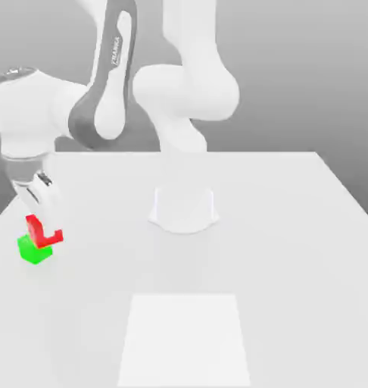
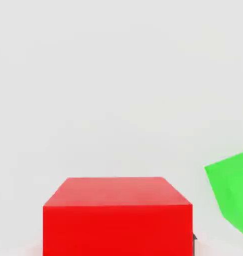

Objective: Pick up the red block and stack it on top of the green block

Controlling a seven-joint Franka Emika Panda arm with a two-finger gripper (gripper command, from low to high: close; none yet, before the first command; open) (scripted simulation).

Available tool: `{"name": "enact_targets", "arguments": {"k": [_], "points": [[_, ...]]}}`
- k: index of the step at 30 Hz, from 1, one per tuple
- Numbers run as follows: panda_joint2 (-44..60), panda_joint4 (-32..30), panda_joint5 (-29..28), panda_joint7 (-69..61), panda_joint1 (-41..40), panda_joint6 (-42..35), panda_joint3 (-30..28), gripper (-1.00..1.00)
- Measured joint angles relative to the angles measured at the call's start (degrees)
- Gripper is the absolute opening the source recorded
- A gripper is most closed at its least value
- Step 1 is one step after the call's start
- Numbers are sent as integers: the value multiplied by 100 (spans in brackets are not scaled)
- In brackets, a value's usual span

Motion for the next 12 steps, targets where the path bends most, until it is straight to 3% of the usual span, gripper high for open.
{"name": "enact_targets", "arguments": {"k": [4,9,10,12], "points": [[352,94,286,252,-346,247,-316,-100],[1284,134,1442,-527,-404,1052,-30,-100],[1407,139,1617,-649,-413,1155,11,100],[1407,139,1617,-649,-413,1155,12,100]]}}
